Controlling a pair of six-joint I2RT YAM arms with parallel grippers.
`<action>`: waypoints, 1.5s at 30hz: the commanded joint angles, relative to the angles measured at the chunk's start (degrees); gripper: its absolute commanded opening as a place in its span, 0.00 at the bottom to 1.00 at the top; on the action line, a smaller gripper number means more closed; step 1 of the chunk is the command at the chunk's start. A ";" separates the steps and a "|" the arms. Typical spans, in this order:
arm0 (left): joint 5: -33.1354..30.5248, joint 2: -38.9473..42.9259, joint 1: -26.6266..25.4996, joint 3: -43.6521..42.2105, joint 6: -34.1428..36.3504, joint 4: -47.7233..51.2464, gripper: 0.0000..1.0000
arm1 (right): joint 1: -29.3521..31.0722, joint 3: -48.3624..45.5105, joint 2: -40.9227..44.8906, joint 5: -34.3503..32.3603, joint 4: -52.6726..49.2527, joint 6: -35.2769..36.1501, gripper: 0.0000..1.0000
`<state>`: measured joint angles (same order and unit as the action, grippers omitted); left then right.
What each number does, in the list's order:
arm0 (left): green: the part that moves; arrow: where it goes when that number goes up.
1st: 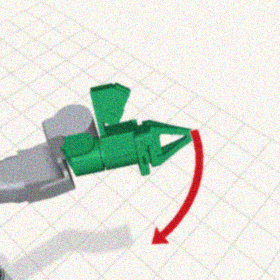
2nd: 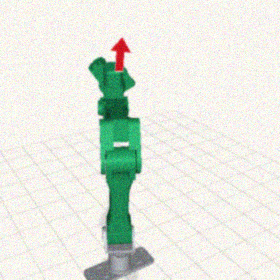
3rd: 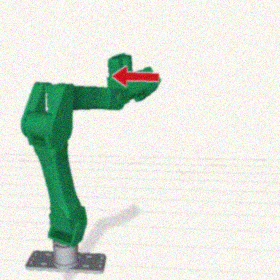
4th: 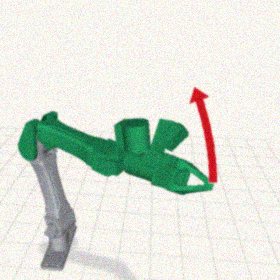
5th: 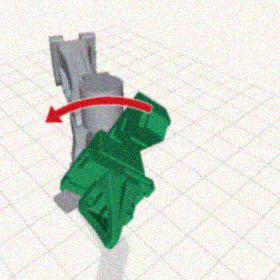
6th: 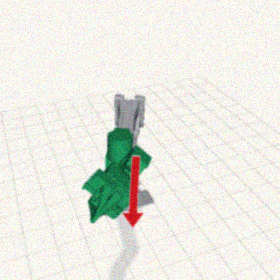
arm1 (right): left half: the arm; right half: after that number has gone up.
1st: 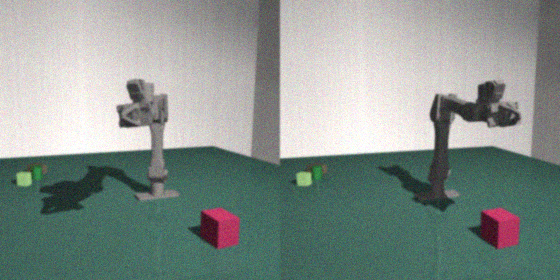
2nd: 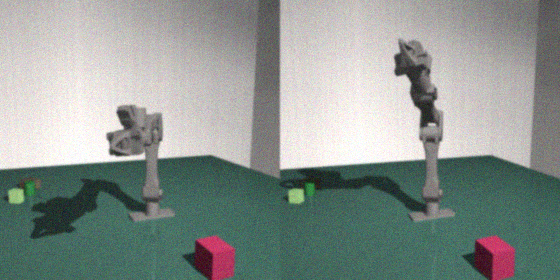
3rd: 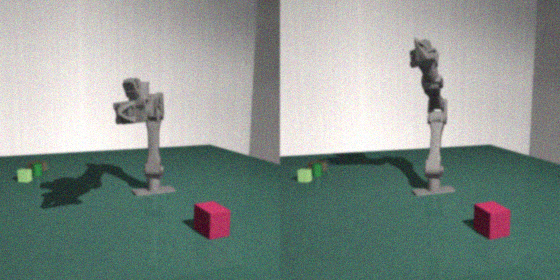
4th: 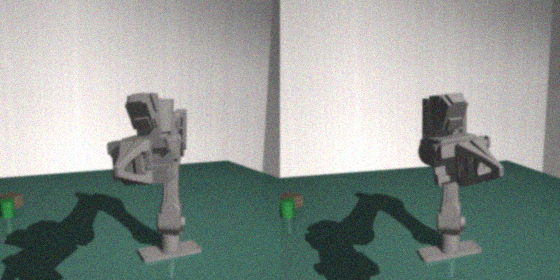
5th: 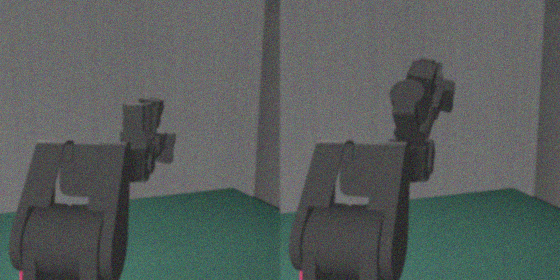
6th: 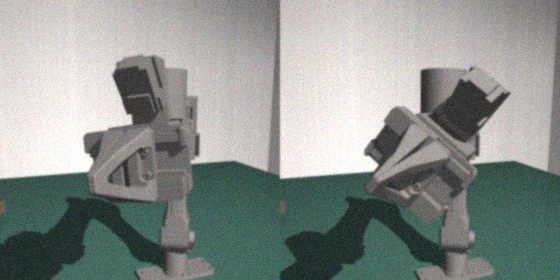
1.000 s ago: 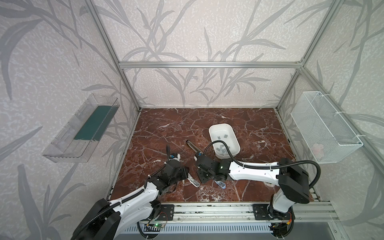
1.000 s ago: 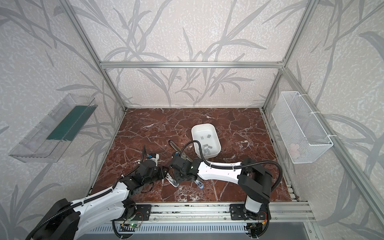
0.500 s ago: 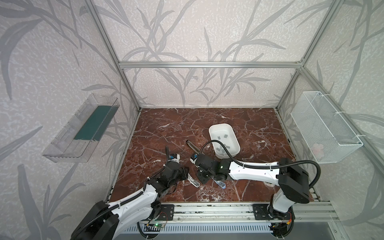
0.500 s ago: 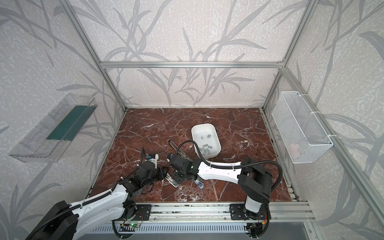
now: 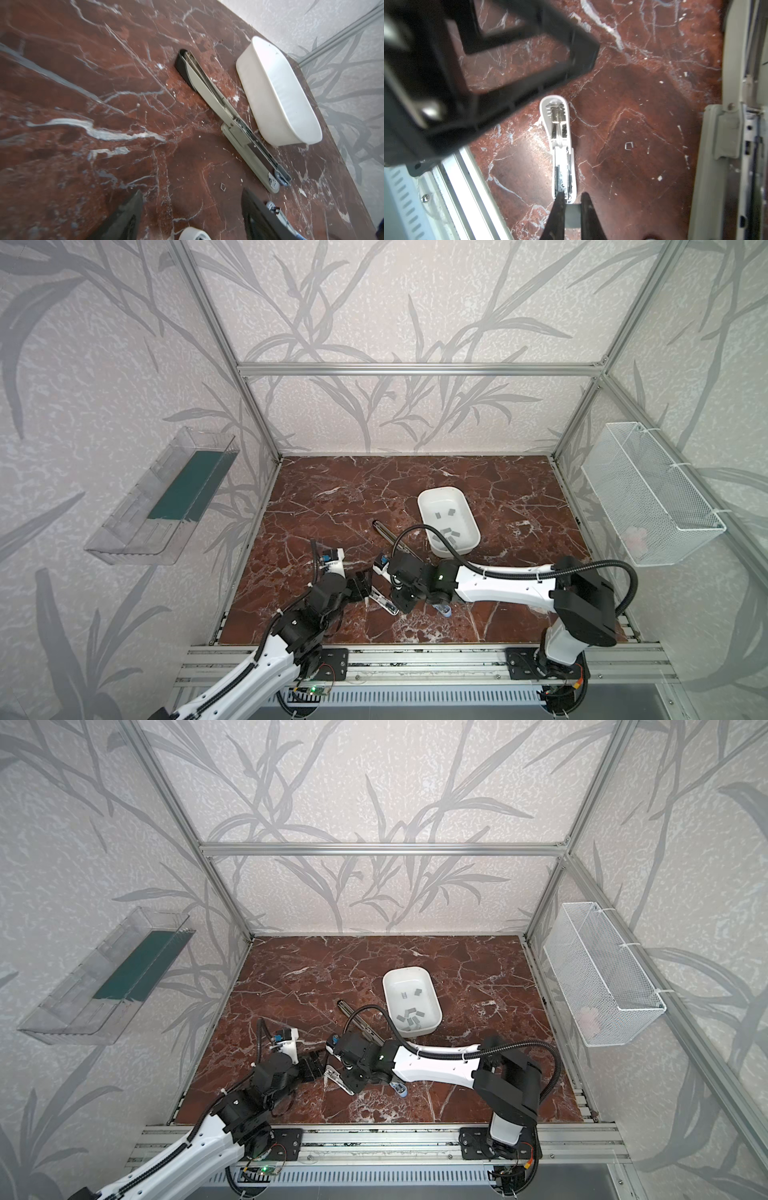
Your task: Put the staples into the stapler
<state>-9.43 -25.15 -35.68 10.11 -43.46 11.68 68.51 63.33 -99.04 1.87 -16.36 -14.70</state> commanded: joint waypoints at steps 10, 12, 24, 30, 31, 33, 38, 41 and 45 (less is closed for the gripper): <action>-1.00 0.79 14.32 11.00 4.00 20.85 0.80 | 1.51 6.28 -6.23 0.93 -5.12 0.74 0.01; -2.37 0.45 14.42 11.16 4.68 20.76 0.80 | 1.57 6.63 -6.80 1.02 -5.30 0.71 0.01; -5.75 -0.29 14.58 10.13 7.86 21.23 0.80 | 1.62 7.86 -9.40 1.28 -5.78 0.69 0.00; -5.88 -0.16 14.68 9.93 7.57 21.37 0.80 | 1.57 8.47 -10.00 0.96 -6.17 0.72 0.00; -5.89 -0.17 14.68 9.93 7.51 21.39 0.80 | 1.60 8.61 -10.19 0.94 -6.23 0.66 0.00; -5.79 -0.17 14.68 9.92 7.54 21.42 0.80 | 1.58 8.93 -10.53 0.69 -6.57 0.57 0.00; -5.77 -0.17 14.68 9.91 7.51 21.53 0.80 | 1.62 9.44 -10.73 0.42 -7.18 0.46 0.00; -5.77 -0.12 14.73 9.76 7.40 21.62 0.80 | 1.62 9.44 -10.71 0.42 -7.16 0.44 0.00; -5.77 -0.14 14.76 9.78 7.38 21.62 0.80 | 1.63 9.62 -11.10 0.08 -7.33 0.37 0.00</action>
<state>-13.65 -25.69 -21.26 19.79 -36.01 32.21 69.82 71.53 -108.88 2.50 -22.24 -14.09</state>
